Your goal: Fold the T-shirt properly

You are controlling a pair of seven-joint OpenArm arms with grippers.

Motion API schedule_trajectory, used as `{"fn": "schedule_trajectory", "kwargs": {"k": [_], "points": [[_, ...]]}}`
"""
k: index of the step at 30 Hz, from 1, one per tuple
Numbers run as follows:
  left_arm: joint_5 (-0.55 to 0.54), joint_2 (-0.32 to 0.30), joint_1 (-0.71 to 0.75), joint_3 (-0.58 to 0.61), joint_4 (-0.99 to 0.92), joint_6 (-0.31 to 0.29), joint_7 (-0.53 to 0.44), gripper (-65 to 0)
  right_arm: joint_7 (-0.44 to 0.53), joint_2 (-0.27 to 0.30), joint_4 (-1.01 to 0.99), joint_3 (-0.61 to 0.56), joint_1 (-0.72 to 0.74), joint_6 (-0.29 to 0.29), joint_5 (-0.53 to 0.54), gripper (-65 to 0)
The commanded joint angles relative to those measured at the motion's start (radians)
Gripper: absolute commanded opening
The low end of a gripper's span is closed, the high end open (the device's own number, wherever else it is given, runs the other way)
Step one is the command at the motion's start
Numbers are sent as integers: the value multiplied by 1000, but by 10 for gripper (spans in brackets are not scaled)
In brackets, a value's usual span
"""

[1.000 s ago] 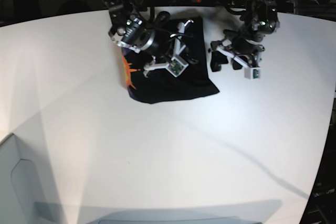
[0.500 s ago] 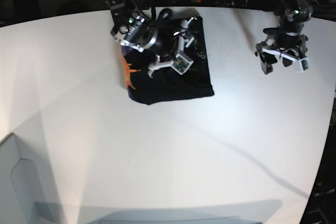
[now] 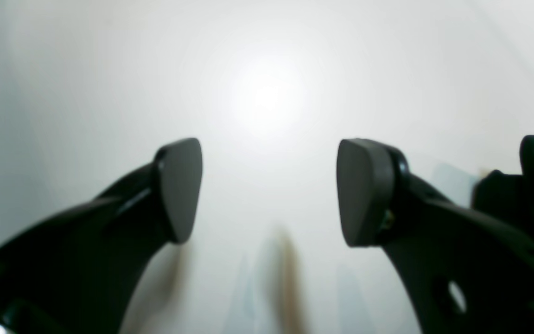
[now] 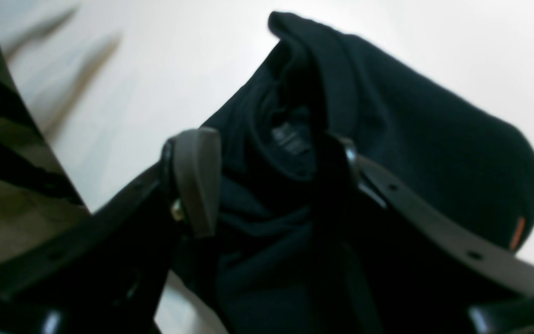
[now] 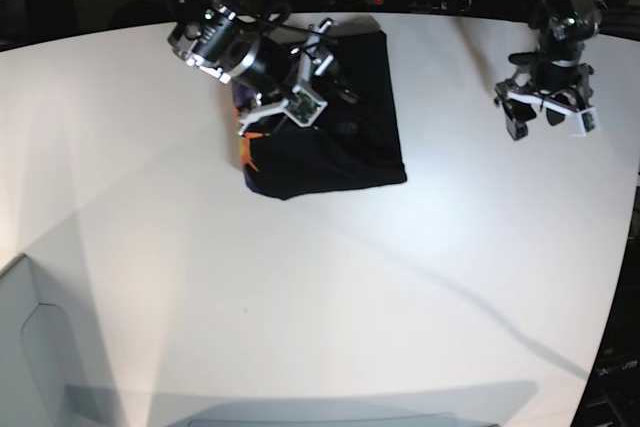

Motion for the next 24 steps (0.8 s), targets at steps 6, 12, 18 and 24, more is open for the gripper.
{"fn": "schedule_trajectory", "kwargs": {"k": [6,12,18,24], "points": [[-4,-13,7,-7,20,-2,-20,-213,25,-6,-64,-10,15,3,17,-315],[-4,-13,30,-7,21,-2,-20,-213,26,-6,-87,-11,12,3,17,-319],[-4,-13,36,-19,21,-2,-20,-213,26,-6,-87,-11,13,3,17,-493],[-4,-10,42,-58,21,-2,-20,-213,28,-6,-74,-11,5,3,17,-650]]}}
